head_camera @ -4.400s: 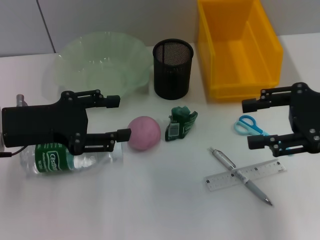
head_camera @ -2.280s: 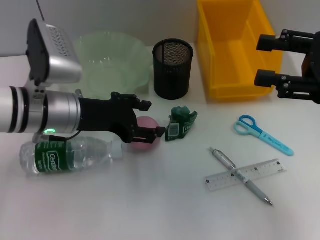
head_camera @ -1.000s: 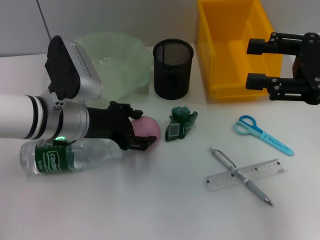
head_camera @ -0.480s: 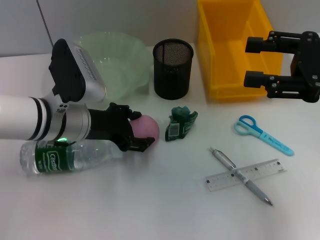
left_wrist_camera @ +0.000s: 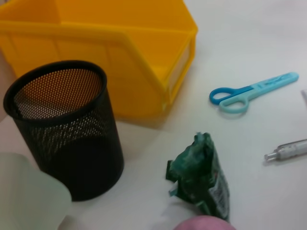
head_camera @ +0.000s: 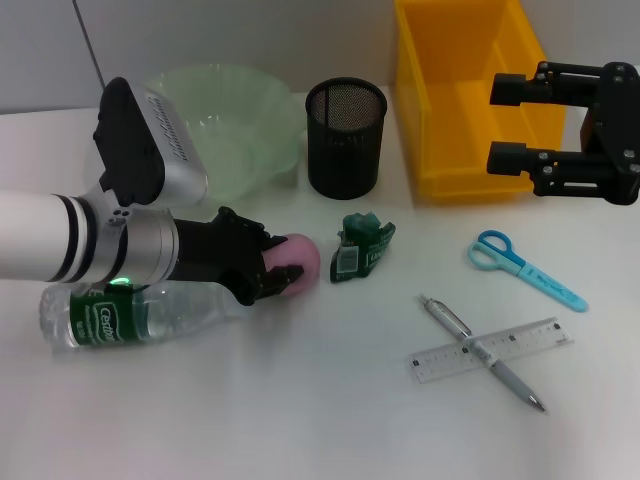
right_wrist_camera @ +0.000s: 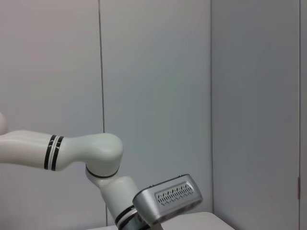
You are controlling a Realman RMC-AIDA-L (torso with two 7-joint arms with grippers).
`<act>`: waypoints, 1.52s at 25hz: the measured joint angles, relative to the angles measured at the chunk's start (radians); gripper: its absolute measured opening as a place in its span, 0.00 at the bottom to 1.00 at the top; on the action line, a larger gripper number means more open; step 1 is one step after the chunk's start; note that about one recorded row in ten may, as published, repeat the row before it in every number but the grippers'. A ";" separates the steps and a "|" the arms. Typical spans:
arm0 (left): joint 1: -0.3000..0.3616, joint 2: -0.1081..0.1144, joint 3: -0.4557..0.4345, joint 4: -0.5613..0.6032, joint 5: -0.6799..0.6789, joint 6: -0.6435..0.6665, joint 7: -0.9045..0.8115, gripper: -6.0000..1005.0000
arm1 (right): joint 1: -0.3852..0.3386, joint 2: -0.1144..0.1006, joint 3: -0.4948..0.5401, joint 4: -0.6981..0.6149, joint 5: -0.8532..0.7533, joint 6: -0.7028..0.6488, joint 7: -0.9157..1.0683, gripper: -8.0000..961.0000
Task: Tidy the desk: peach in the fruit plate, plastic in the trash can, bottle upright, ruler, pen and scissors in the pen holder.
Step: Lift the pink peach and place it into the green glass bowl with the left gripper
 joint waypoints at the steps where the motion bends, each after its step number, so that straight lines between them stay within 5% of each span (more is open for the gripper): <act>1: 0.003 0.001 -0.004 0.008 -0.002 0.012 0.000 0.45 | 0.000 0.000 0.000 0.000 0.000 0.000 0.000 0.73; 12: 0.171 0.004 -0.129 0.286 -0.022 0.165 -0.003 0.31 | -0.023 -0.014 -0.042 -0.006 -0.001 -0.039 0.000 0.73; 16: 0.176 0.004 -0.147 0.300 -0.022 0.161 -0.003 0.29 | -0.031 -0.017 -0.063 -0.022 -0.047 -0.066 0.000 0.73; 30: 0.073 0.004 -0.155 0.265 -0.014 -0.011 0.010 0.21 | -0.033 0.000 -0.151 -0.022 -0.122 -0.085 -0.001 0.73; 38: -0.069 0.002 -0.161 0.068 -0.002 -0.241 0.010 0.21 | -0.029 0.012 -0.155 -0.017 -0.144 -0.077 -0.006 0.73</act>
